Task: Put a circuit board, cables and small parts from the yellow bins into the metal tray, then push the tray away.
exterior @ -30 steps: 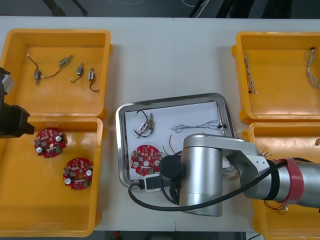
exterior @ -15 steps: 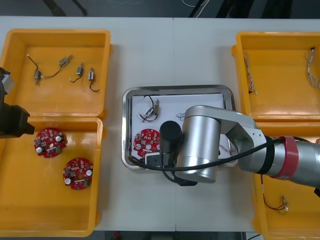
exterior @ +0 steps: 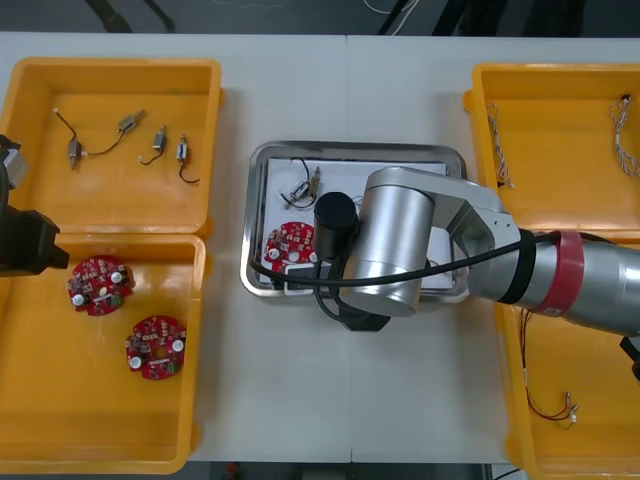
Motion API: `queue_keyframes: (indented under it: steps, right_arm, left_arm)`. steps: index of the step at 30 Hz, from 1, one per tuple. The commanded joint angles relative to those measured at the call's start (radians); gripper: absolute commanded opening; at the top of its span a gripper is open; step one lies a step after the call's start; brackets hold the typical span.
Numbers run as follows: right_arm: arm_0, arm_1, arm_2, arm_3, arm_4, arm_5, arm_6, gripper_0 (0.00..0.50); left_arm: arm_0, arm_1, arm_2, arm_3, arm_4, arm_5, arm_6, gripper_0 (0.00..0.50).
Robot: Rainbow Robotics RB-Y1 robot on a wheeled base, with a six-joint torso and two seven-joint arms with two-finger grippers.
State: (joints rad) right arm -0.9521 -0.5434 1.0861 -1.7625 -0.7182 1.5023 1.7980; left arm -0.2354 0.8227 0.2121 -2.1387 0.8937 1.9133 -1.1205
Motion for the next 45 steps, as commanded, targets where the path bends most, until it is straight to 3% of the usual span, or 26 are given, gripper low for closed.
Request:
queue_keyframes:
  steps: [1, 13, 26, 35, 45]
  right_arm:
    - [-0.062, 0.019, -0.023, 0.041, -0.023, -0.033, -0.019, 0.0]
    - [-0.151, 0.019, -0.022, 0.163, -0.069, -0.07, 0.04, 0.0]
    - [-0.208, 0.019, -0.022, 0.268, -0.069, -0.148, 0.282, 0.0]
    - [-0.254, 0.025, -0.022, 0.371, -0.121, -0.197, 0.302, 0.0]
    - [-0.304, 0.083, -0.022, 0.497, -0.121, -0.254, 0.336, 0.0]
  left_arm:
    - [0.015, 0.044, 0.027, -0.032, -0.007, 0.007, -0.093, 0.5]
    - [0.015, 0.044, 0.027, -0.032, -0.007, 0.007, -0.093, 0.5]
    - [0.015, 0.044, 0.027, -0.032, -0.007, 0.007, -0.093, 0.5]
    - [0.015, 0.044, 0.027, -0.032, -0.007, 0.007, -0.093, 0.5]
    - [0.015, 0.044, 0.027, -0.032, -0.007, 0.007, -0.093, 0.5]
